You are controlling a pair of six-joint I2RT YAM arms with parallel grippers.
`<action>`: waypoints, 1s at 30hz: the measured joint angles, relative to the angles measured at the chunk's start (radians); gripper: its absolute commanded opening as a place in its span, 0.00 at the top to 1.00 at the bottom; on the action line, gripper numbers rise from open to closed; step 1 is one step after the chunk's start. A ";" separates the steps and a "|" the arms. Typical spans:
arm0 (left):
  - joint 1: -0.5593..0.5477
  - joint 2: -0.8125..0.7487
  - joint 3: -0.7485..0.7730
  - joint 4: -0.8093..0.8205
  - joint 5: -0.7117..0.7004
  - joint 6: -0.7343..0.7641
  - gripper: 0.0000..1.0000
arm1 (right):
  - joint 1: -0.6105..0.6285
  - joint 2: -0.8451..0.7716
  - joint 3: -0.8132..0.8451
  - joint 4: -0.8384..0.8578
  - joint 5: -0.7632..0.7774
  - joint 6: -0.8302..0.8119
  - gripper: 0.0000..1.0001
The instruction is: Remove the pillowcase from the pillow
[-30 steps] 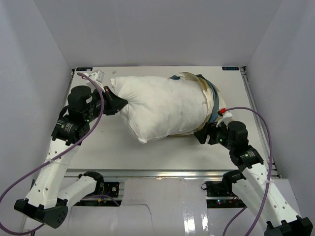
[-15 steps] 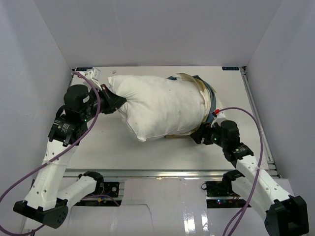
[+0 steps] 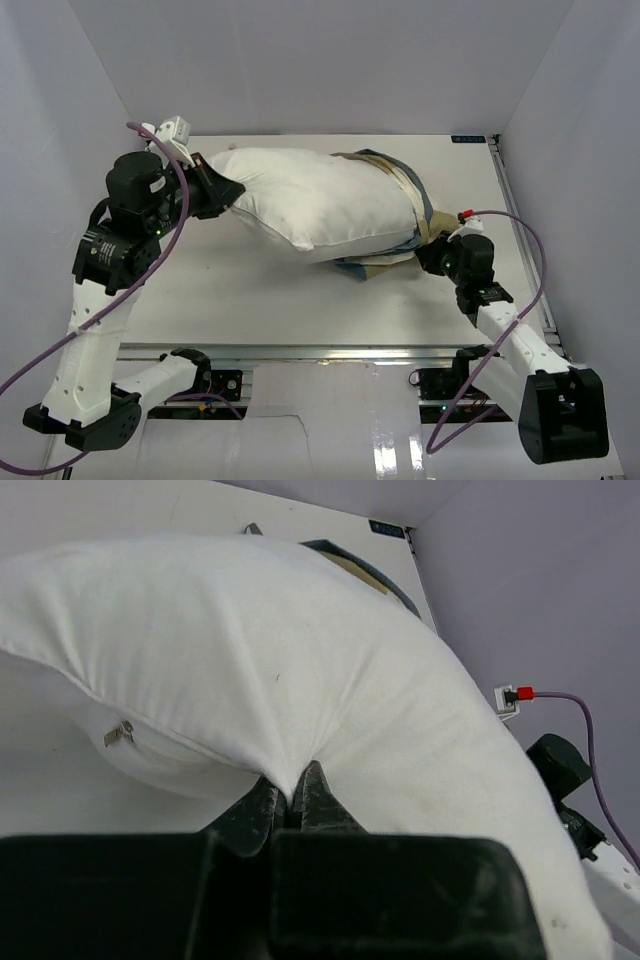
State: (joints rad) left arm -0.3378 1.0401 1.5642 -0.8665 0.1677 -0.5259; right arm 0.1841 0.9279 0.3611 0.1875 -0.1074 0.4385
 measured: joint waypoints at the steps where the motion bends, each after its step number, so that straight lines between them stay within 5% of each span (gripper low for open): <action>1: 0.000 -0.003 0.032 -0.019 -0.015 0.008 1.00 | -0.046 0.010 0.000 0.006 0.002 0.012 0.92; 6: -0.003 -0.011 0.152 -0.128 -0.106 0.048 1.00 | -0.248 0.047 -0.051 0.094 -0.063 0.066 0.92; 13: -0.012 -0.030 0.044 -0.174 -0.199 0.094 1.00 | -0.394 0.087 -0.065 0.123 -0.220 0.106 0.92; 14: -0.011 -0.028 0.019 -0.159 -0.203 0.106 0.92 | -0.397 0.077 -0.065 0.125 -0.236 0.106 0.92; 15: -0.010 -0.027 -0.005 -0.142 -0.196 0.119 0.69 | -0.398 0.064 -0.065 0.126 -0.248 0.107 0.92; 17: -0.002 -0.018 -0.071 -0.096 -0.156 0.163 0.43 | -0.380 0.029 -0.064 0.125 -0.270 0.104 0.92; 19: 0.002 0.005 -0.117 -0.067 -0.103 0.198 0.25 | -0.330 -0.015 -0.058 0.105 -0.273 0.094 0.92; 26: 0.003 0.080 -0.189 0.006 0.123 0.279 0.16 | -0.041 -0.221 -0.065 0.058 -0.246 0.084 0.92; 30: -0.107 0.106 -0.190 0.044 0.121 0.320 0.14 | 0.071 -0.299 -0.104 0.029 -0.185 0.093 0.92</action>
State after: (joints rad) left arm -0.4450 1.1465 1.3743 -0.8223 0.2886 -0.2058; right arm 0.2554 0.6285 0.2573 0.2169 -0.2920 0.5316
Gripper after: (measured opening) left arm 0.847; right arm 0.084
